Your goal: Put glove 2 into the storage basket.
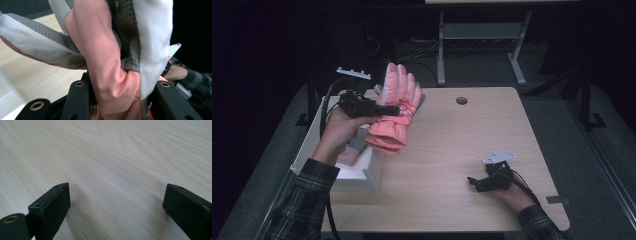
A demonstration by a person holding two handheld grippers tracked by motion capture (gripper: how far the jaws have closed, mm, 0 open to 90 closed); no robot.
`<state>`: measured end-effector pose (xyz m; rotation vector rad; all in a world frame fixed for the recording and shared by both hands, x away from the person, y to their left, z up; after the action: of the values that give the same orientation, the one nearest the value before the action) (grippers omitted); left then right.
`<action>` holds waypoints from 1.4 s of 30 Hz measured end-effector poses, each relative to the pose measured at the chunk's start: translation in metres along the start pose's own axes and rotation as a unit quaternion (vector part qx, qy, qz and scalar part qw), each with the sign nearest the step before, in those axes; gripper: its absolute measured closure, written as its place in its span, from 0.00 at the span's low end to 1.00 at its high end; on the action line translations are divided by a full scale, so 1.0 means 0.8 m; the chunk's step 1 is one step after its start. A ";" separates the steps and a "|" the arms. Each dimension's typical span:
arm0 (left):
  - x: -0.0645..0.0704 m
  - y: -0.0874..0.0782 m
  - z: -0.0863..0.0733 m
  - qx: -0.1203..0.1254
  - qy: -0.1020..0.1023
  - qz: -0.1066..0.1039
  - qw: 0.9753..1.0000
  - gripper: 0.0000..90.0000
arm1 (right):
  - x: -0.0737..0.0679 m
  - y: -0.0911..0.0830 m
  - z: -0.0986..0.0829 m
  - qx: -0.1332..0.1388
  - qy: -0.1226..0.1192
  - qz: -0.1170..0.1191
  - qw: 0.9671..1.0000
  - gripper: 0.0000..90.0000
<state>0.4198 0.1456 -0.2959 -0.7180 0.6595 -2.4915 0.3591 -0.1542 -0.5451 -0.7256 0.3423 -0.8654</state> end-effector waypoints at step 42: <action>-0.188 -0.023 -0.139 -0.075 -0.118 0.110 0.984 0.69 | 0.000 0.000 0.000 -0.003 0.003 -0.001 1.000 0.07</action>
<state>0.4635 0.2763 -0.4233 -0.9241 0.7967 -2.1320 0.3592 -0.1541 -0.5454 -0.7286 0.3497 -0.8693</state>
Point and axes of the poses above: each handheld gripper's, and its own axes: y roughly forward along the jaws, z roughly out of its top, x roughly to its right, the point moved 9 cm from there along y, roughly forward along the jaws, and after that the axes turned 4 degrees about -z, right-handed, at the moved point
